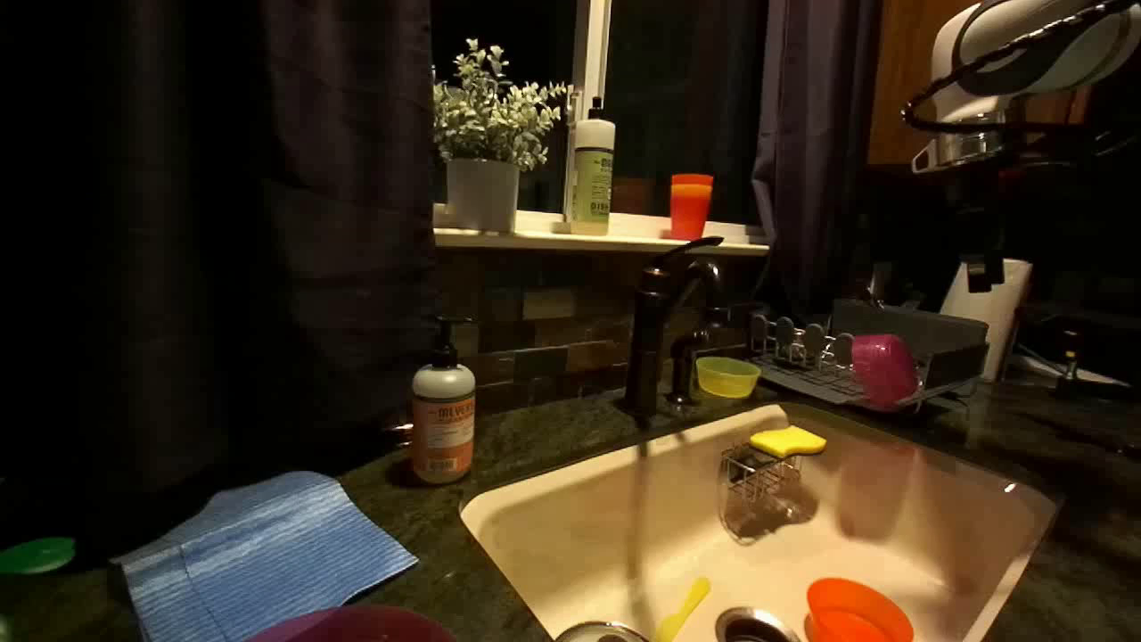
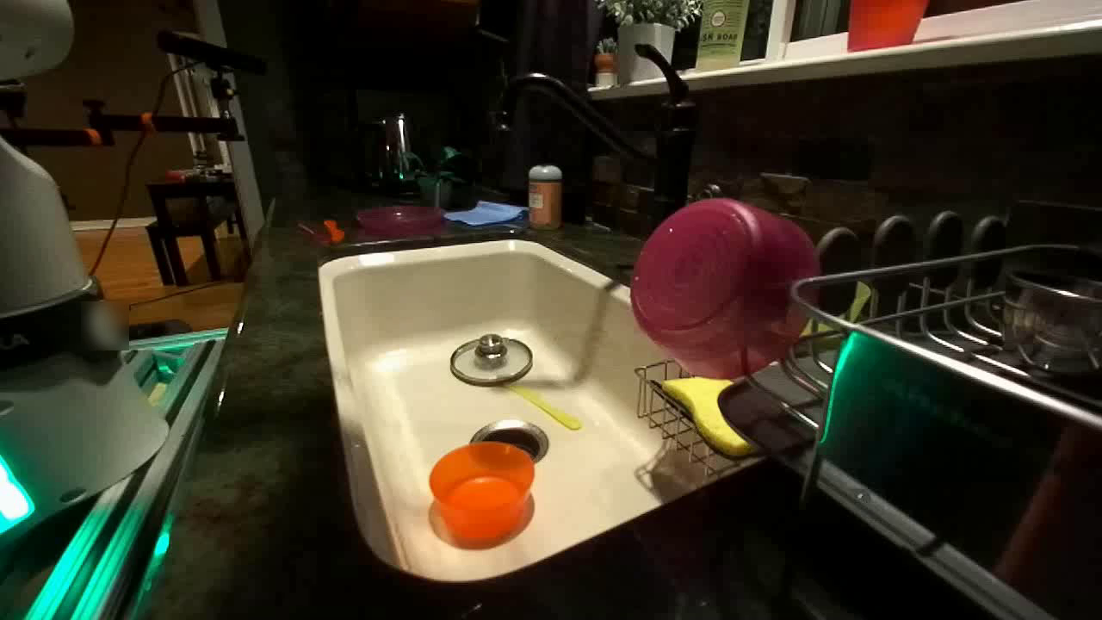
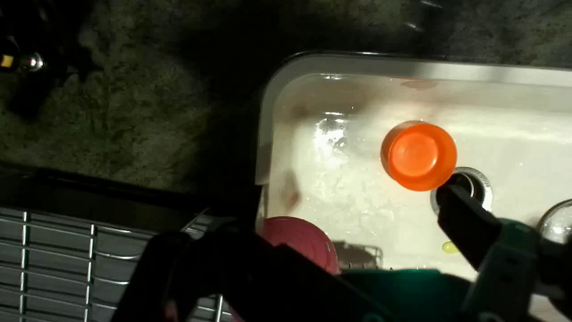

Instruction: Remove the orange bowl from the sink and put it on the dish drying rack

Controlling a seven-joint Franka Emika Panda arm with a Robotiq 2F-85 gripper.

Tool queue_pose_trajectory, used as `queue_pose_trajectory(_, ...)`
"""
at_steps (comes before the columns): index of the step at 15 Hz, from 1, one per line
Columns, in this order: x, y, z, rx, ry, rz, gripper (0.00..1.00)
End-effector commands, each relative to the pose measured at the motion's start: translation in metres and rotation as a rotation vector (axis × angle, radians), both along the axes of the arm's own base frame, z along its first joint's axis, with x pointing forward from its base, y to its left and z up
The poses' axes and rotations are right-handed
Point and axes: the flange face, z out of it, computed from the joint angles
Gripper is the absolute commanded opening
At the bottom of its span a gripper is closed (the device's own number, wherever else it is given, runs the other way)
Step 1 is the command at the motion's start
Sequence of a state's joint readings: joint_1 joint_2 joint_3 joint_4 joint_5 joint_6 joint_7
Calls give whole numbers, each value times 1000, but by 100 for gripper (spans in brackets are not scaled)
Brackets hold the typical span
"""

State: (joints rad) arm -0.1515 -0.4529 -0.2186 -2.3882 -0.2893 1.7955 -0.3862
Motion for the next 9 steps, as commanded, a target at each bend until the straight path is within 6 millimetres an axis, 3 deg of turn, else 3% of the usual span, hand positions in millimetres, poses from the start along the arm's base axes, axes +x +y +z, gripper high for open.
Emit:
queue_pose_trajectory(1,0,0,0,0,1,0,100)
queue_pose_trajectory(6,0,0,0,0,1,0,100)
queue_pose_trajectory(9,-4,14,-24,9,41,-18,100)
